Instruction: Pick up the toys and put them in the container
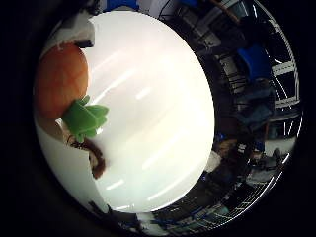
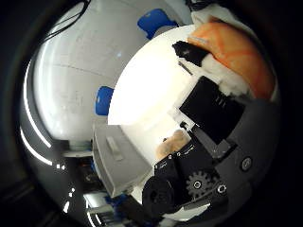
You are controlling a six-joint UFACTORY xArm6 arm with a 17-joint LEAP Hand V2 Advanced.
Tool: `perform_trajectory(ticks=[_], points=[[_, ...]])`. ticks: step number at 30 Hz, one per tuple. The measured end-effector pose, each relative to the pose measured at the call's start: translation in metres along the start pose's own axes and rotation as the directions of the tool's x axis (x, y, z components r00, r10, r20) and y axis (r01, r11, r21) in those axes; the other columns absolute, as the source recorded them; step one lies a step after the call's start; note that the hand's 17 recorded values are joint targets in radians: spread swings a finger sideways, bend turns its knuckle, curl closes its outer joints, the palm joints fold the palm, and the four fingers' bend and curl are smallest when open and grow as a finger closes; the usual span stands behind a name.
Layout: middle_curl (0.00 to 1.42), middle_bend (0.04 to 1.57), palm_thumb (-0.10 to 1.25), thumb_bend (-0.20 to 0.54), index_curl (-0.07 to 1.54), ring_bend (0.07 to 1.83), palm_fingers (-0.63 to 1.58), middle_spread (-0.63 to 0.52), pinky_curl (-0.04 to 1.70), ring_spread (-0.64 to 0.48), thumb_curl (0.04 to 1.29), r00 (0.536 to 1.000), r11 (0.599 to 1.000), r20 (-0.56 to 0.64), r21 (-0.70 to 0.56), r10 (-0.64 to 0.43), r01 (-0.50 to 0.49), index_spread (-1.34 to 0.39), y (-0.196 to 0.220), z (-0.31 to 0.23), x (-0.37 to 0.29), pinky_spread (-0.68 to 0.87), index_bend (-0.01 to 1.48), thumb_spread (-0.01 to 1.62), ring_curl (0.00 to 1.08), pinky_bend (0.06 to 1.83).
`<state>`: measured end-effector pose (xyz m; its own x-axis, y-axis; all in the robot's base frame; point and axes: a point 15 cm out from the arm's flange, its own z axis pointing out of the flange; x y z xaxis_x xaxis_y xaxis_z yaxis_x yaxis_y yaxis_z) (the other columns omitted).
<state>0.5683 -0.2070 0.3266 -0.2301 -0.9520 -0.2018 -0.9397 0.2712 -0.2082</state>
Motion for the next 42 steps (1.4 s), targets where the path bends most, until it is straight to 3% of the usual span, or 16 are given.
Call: perform_trajectory(ticks=[12,21,32,37,40,42], points=[[0.68,1.34,1.02,-0.016,0.8,1.49,1.16,-0.14,0.71,-0.19,0.7,0.978,0.979,0.027,0.021,-0.205,0.205,-0.3,0.078,-0.152,-0.113,-0.21,0.97,0.93,0.59,1.34],[0.67,1.34,1.01,-0.016,0.83,1.49,1.16,-0.14,0.76,-0.19,0.72,0.921,0.922,0.066,0.078,-0.383,0.378,-0.3,0.126,-0.199,-0.226,-0.21,0.95,0.93,0.59,1.3],[0.67,1.34,1.01,-0.016,0.85,1.49,1.17,-0.14,0.82,-0.19,0.73,0.847,0.86,0.16,0.03,-0.507,0.509,-0.29,0.181,-0.176,-0.353,-0.23,0.94,0.93,0.58,1.25],[0.67,1.34,1.01,-0.016,0.85,1.49,1.17,-0.14,0.84,-0.19,0.73,0.841,0.854,0.178,-0.01,-0.51,0.52,-0.29,0.18,-0.141,-0.381,-0.23,0.94,0.94,0.58,1.24],[0.66,1.33,0.95,-0.021,0.85,1.48,1.17,-0.14,0.84,-0.19,0.7,0.84,0.85,0.184,-0.045,-0.51,0.525,-0.28,0.178,-0.116,-0.39,-0.24,0.94,1.03,0.58,1.22],[0.64,1.3,0.87,-0.035,0.82,1.44,1.16,-0.14,0.79,-0.19,0.65,0.841,0.848,0.185,-0.062,-0.509,0.527,-0.28,0.178,-0.106,-0.392,-0.3,0.85,1.09,0.56,1.17]])
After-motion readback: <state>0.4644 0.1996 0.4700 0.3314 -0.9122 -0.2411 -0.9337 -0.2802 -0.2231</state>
